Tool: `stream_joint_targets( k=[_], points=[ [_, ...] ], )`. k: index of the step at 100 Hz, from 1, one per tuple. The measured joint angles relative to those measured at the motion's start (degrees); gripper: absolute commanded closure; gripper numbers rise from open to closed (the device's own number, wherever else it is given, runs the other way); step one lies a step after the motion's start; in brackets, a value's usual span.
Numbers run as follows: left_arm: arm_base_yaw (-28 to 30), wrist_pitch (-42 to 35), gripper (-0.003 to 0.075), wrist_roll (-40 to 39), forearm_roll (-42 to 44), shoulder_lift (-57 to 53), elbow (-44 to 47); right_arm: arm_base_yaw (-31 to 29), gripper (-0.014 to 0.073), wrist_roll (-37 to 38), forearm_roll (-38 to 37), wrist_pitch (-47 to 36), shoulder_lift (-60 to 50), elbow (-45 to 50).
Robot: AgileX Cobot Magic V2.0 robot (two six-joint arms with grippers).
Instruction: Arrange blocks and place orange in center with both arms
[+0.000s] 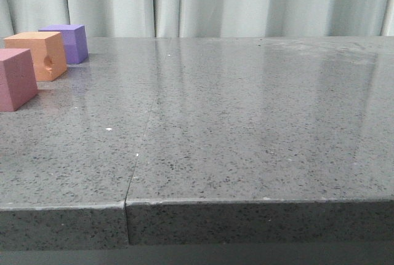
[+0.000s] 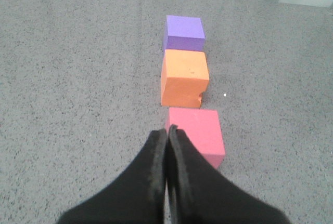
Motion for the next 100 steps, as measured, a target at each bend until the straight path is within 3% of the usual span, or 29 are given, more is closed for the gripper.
stream_joint_targets(
  k=[45,62,88,100],
  points=[
    [0.0,-0.09,0.0741,0.0,1.99,-10.05,14.2,0.0,0.0662,0.0,0.0,0.0,0.0,0.0],
    [0.69,-5.76,0.0741,0.49,5.27,-14.39,19.3,0.0,0.0662,0.0,0.0,0.0,0.0,0.0],
    [8.1,-13.2,0.0741,17.89,-6.02,-21.84,25.86,0.0,0.0662,0.0,0.0,0.0,0.0,0.0],
    [10.38,-18.99,0.0741,21.56,-9.52,-25.36,29.79,0.0,0.0662,0.0,0.0,0.0,0.0,0.0]
  ],
)
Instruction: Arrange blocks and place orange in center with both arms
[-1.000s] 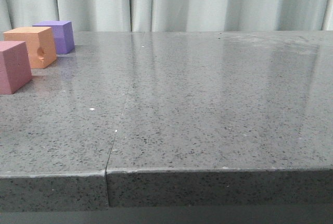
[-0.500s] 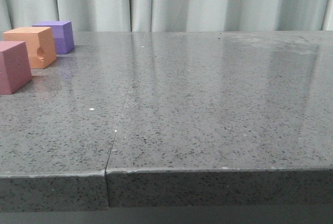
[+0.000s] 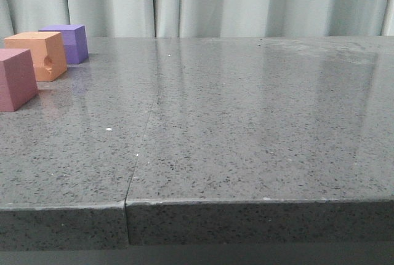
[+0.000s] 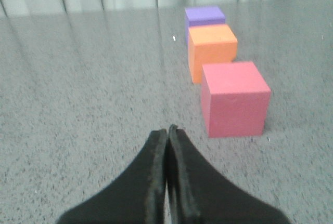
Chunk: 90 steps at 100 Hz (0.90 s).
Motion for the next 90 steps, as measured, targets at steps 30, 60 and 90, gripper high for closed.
stream_joint_targets(
  k=[30,60,90],
  points=[
    [0.92,-5.21,0.0741,5.51,-5.51,-8.38,8.16,0.0,0.0662,0.0,0.0,0.0,0.0,0.0],
    [0.92,-12.47,0.0741,7.2,-8.13,-14.25,15.1,0.0,0.0662,0.0,0.0,0.0,0.0,0.0],
    [0.92,-15.3,0.0741,7.29,-9.61,-14.5,15.1,0.0,0.0662,0.0,0.0,0.0,0.0,0.0]
  ],
)
